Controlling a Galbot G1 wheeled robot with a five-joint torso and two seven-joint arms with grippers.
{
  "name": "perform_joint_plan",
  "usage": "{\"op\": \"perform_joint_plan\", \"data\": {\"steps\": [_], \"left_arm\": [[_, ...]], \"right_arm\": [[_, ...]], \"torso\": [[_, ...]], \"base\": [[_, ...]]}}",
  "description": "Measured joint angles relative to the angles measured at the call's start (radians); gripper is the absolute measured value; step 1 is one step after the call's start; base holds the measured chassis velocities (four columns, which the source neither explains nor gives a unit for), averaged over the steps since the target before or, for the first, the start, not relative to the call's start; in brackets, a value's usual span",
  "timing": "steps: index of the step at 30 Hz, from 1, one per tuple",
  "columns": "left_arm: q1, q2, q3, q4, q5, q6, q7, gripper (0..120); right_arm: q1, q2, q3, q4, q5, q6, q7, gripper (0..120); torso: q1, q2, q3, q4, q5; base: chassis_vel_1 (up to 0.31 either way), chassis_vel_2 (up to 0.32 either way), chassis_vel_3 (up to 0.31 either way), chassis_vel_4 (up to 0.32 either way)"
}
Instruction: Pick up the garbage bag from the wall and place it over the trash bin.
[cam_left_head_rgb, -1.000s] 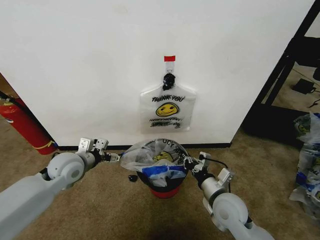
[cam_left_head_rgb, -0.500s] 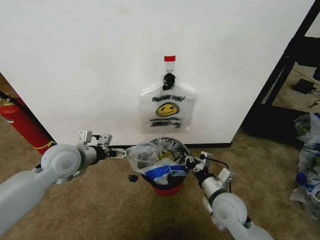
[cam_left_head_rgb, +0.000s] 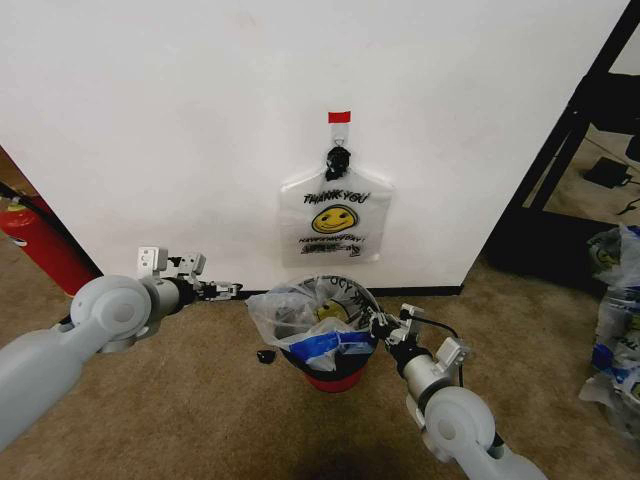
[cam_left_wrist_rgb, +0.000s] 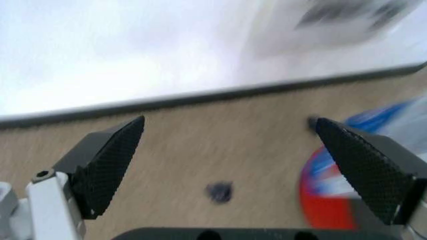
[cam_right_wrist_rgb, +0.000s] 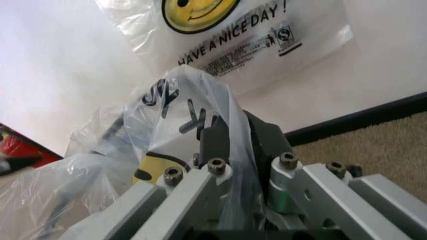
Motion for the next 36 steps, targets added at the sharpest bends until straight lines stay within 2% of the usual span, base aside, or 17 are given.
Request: {"op": "perform_joint_plan", "data": {"steps": [1,3,4,10,13,17,23,28,36], "left_arm": [[0.004,0.0,-0.007,-0.033,0.0,-0.01,0.009,100],[0.01,-0.001,-0.008,-0.117,-0.002,-0.023,0.025,100],[0.025,-0.002,0.002,-0.222,0.003,-0.03,0.032,100],[0.033,-0.016,0.035,-0.363,0.014,-0.024,0.036,97],[0.013,-0.023,0.094,-0.454,0.045,0.006,0.073,96],[0.011,-0.019,0.144,-0.469,0.076,0.03,0.084,95],[0.009,-0.032,0.187,-0.442,0.089,0.046,0.075,91],[-0.01,-0.06,0.286,-0.344,0.204,0.047,0.086,88],[-0.012,-0.076,0.342,-0.315,0.255,0.039,0.096,88]], "right_arm": [[-0.006,0.0,0.006,0.001,0.0,0.0,0.0,2],[-0.025,0.002,0.022,0.01,0.002,0.0,0.003,2],[-0.033,0.002,0.032,0.011,0.004,0.0,0.007,2],[-0.029,0.008,0.031,0.008,0.006,0.0,0.015,2],[-0.016,0.013,0.02,-0.003,0.006,-0.001,0.026,2],[-0.008,0.008,0.008,-0.006,0.008,-0.003,0.027,2],[-0.002,0.002,-0.002,-0.006,0.012,-0.004,0.027,2],[0.006,0.002,-0.015,-0.01,0.015,-0.007,0.027,2],[0.016,0.003,-0.016,-0.014,0.02,-0.011,0.029,2]], "torso": [[0.0,0.0,0.0,0.0006,0.0004],[0.0,0.0,0.0,-0.0005,0.0003],[0.0,0.0,0.0,-0.0009,0.0003],[0.0,0.0,0.0,-0.0003,0.0004],[0.0,0.0,0.0,0.0,0.0004],[0.0,0.0,0.0,-0.0001,0.0003],[0.0,0.0,0.0,-0.0001,0.0001],[0.0,0.0,0.0,0.0,0.0001],[0.0,0.0,0.0,-0.0001,0.0001]], "base": [[0.0,0.0,0.0,0.0],[0.0,0.0,0.0,0.0],[0.0,0.0,0.0,0.0],[0.0,0.0,0.0,0.0],[0.0,0.0,0.0,0.0],[0.0,0.0,0.0,0.0],[0.0,0.0,0.0,0.0],[0.0,0.0,0.0,0.0],[0.0,0.0,0.0,0.0]]}}
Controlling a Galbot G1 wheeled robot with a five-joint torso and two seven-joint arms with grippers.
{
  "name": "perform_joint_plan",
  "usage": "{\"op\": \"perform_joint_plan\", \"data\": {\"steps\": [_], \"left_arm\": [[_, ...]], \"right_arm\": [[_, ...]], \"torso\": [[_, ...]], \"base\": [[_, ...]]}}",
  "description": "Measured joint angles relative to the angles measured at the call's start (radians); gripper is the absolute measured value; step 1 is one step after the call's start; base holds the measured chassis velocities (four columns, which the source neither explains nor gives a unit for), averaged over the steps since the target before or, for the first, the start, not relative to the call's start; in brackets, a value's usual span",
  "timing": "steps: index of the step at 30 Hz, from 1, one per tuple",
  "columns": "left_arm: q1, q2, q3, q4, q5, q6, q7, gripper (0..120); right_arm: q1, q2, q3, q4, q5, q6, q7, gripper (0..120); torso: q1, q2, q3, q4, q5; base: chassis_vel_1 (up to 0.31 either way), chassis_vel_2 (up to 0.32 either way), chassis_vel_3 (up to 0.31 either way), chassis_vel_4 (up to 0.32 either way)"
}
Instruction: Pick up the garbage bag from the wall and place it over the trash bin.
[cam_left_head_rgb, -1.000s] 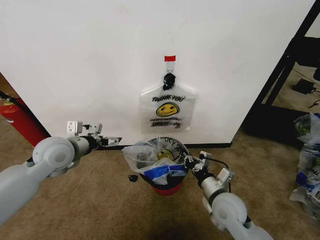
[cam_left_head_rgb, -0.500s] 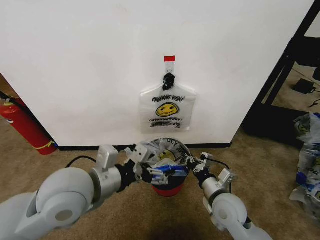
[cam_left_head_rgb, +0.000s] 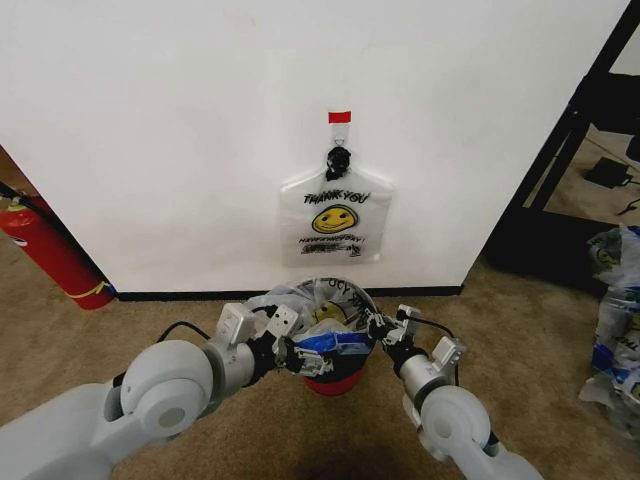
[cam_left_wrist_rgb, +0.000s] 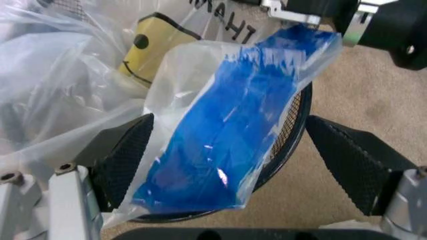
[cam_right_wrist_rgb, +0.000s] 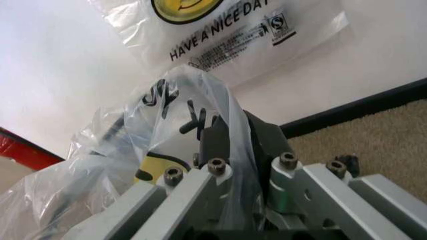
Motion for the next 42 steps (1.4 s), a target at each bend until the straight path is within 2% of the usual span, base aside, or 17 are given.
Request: {"op": "perform_joint_plan", "data": {"steps": [3,5,7,12,13,18,20,21,22,24,26,38,42], "left_arm": [[-0.001,-0.006,0.006,0.013,0.01,-0.018,-0.007,86],[0.0,-0.003,0.011,0.019,0.014,-0.035,-0.016,76],[0.002,-0.003,0.012,0.019,0.015,-0.037,-0.017,73],[0.011,-0.006,0.017,0.015,0.021,-0.042,-0.022,51],[0.011,-0.006,0.017,0.015,0.021,-0.042,-0.022,51],[0.021,0.003,0.009,0.001,0.021,-0.043,-0.022,31],[0.022,0.004,0.009,0.0,0.022,-0.043,-0.022,30],[0.027,0.005,0.008,-0.003,0.025,-0.044,-0.022,22],[0.029,0.006,0.007,-0.005,0.028,-0.044,-0.022,22],[0.032,0.009,0.005,-0.013,0.034,-0.046,-0.022,8],[0.04,0.014,-0.004,-0.03,0.035,-0.048,-0.024,1],[0.07,0.026,-0.017,-0.085,0.04,-0.052,-0.032,0],[0.156,0.03,-0.059,-0.113,0.09,-0.053,-0.017,0]], "right_arm": [[0.0,0.004,-0.001,0.0,0.002,-0.001,0.003,2],[-0.004,0.005,-0.001,0.0,0.002,-0.001,0.003,2],[-0.005,0.006,-0.001,-0.001,0.002,-0.001,0.003,2],[-0.004,0.01,-0.001,-0.003,0.002,-0.001,0.003,2],[-0.004,0.01,-0.001,-0.003,0.002,-0.001,0.003,2],[-0.003,0.012,0.0,-0.007,0.002,-0.001,0.004,2],[-0.003,0.012,0.0,-0.008,0.002,-0.001,0.004,2],[-0.004,0.014,0.0,-0.009,0.002,-0.001,0.004,2],[-0.004,0.016,0.0,-0.009,0.002,-0.001,0.005,2],[-0.004,0.021,0.0,-0.01,0.002,-0.001,0.006,2],[-0.004,0.03,0.0,-0.013,0.002,0.0,0.008,2],[-0.008,0.06,0.012,-0.017,0.001,0.004,0.015,2],[-0.003,0.073,0.028,-0.017,0.013,0.005,0.031,2]], "torso": [[0.0,0.0,0.0,-0.0001,0.0],[0.0,0.0,0.0,-0.0001,0.0],[0.0,0.0,0.0,-0.0001,0.0001],[0.0,0.0,0.0,-0.0001,0.0],[0.0,0.0,0.0,-0.0001,0.0],[0.0,0.0,0.0,-0.0001,0.0],[0.0,0.0,0.0,-0.0001,0.0],[0.0,0.0,0.0,-0.0001,0.0],[0.0,0.0,0.0,0.0,0.0],[0.0,0.0,0.0,0.0,-0.0001],[0.0,0.0,0.0,-0.0001,0.0],[0.0,0.0,0.0,0.0,0.0],[0.0,0.0,0.0,-0.0001,0.0001]], "base": [[0.0,0.0,0.0,0.0],[0.0,0.0,0.0,0.0],[0.0,0.0,0.0,0.0],[0.0,0.0,0.0,0.0],[0.0,0.0,0.0,0.0],[0.0,0.0,0.0,0.0],[0.0,0.0,0.0,0.0],[0.0,0.0,0.0,0.0],[0.0,0.0,0.0,0.0],[0.0,0.0,0.0,0.0],[0.0,0.0,0.0,0.0],[0.0,0.0,0.0,0.0],[0.0,0.0,0.0,0.0]]}}
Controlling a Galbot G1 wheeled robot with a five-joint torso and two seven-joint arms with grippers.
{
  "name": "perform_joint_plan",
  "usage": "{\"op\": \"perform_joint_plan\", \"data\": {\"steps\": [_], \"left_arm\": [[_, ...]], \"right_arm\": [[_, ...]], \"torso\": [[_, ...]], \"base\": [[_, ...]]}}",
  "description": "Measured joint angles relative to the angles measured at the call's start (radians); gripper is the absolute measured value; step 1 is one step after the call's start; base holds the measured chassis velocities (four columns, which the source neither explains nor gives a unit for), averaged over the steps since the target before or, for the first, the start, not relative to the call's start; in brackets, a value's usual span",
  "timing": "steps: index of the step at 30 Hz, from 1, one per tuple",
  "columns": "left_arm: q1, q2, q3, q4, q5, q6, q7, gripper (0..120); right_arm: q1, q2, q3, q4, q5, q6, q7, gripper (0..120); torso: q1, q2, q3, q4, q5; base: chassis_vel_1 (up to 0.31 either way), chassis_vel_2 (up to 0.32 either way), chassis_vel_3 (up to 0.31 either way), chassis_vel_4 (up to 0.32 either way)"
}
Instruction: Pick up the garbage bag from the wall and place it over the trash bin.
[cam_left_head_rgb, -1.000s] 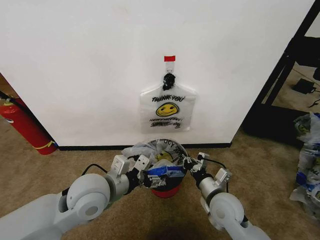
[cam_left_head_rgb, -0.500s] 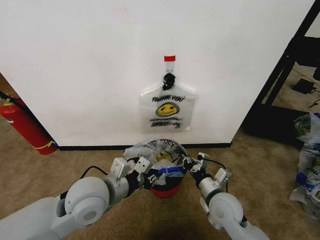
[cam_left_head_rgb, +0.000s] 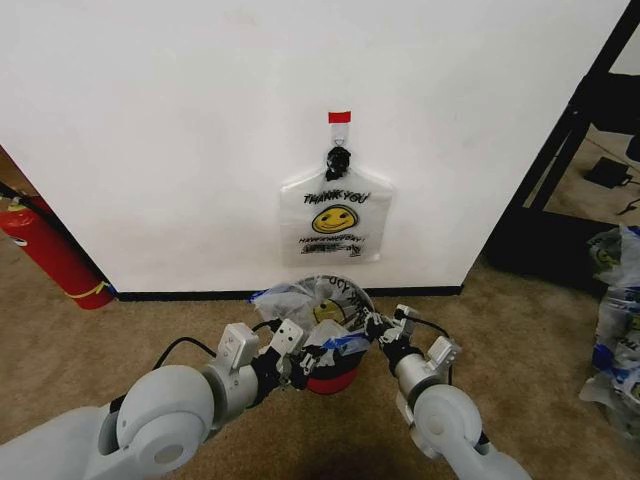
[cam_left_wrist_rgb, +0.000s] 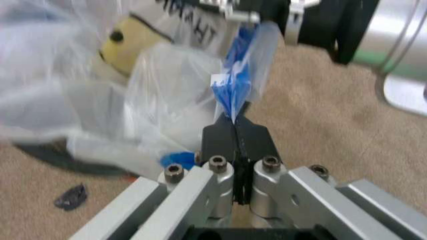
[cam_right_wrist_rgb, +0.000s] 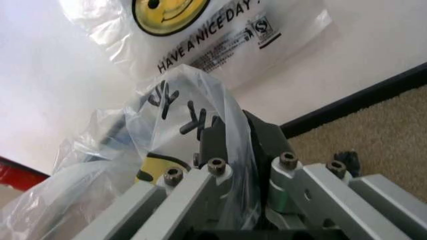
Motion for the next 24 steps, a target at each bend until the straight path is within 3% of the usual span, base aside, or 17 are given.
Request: {"op": "perform_joint_plan", "data": {"steps": [11,24], "left_arm": [[0.184,-0.06,-0.02,0.036,0.178,-0.028,0.039,0],[0.223,-0.079,-0.003,0.056,0.237,-0.039,0.053,0]], "right_arm": [[-0.002,0.014,0.0,0.012,0.022,-0.002,0.03,2],[-0.001,0.012,0.001,0.018,0.035,-0.004,0.047,2]], "torso": [[0.0,0.0,0.0,0.0,0.0],[0.0,0.0,0.0,-0.0002,0.0008]], "base": [[0.0,0.0,0.0,0.0],[0.0,0.0,0.0,0.0]]}}
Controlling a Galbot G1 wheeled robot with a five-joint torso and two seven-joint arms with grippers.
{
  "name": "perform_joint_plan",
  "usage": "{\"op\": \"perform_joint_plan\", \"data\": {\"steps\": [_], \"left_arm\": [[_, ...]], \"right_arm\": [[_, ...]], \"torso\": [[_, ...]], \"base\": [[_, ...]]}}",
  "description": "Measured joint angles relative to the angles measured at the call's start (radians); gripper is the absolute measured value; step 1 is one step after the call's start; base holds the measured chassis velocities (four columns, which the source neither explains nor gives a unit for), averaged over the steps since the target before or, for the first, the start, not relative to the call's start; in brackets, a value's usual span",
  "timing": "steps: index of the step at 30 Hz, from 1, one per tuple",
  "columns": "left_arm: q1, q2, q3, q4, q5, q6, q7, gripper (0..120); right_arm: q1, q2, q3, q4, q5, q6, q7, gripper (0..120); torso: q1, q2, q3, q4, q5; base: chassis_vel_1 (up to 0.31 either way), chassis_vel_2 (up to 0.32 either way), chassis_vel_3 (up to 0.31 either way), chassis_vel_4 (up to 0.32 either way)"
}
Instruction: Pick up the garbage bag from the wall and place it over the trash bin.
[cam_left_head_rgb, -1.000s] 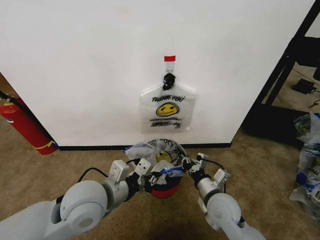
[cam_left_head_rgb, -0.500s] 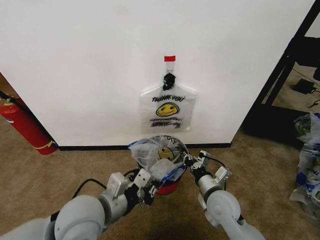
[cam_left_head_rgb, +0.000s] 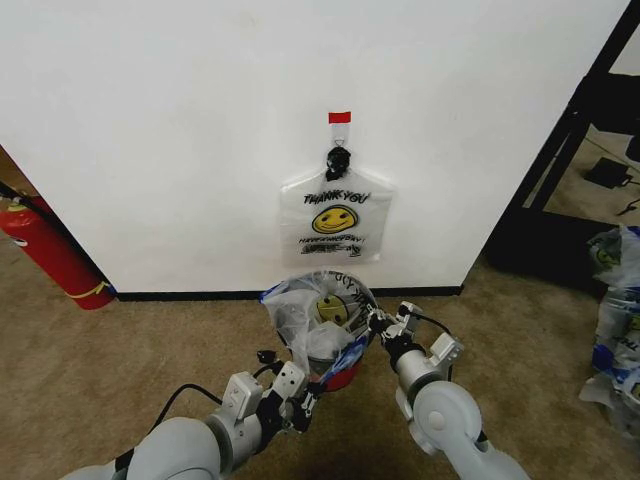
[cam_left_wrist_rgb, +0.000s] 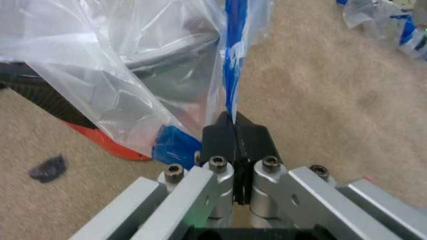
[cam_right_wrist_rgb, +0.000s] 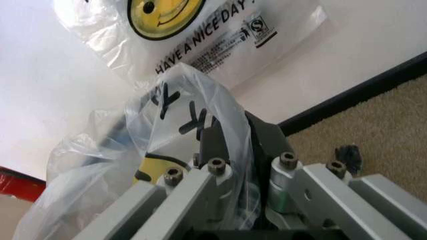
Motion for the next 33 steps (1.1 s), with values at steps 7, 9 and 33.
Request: {"op": "perform_joint_plan", "data": {"steps": [7,9,33], "left_arm": [[0.066,-0.061,0.041,0.058,0.094,-0.021,0.018,0],[0.068,-0.069,0.039,0.056,0.092,-0.021,0.016,0],[-0.049,-0.162,0.109,0.259,0.115,-0.036,-0.004,0]], "right_arm": [[-0.004,0.003,0.005,0.01,0.021,-0.003,0.025,2],[-0.007,0.001,0.006,0.01,0.021,-0.003,0.025,2],[-0.032,-0.005,0.006,0.046,0.057,-0.007,0.037,2]], "torso": [[0.0,0.0,0.0,0.0003,-0.0007],[0.0,0.0,0.0,0.0002,-0.0007],[0.0,0.0,0.0,0.0003,-0.0007]], "base": [[0.0,0.0,0.0,0.0],[0.0,0.0,0.0,0.0],[0.0,0.0,0.0,0.0]]}}
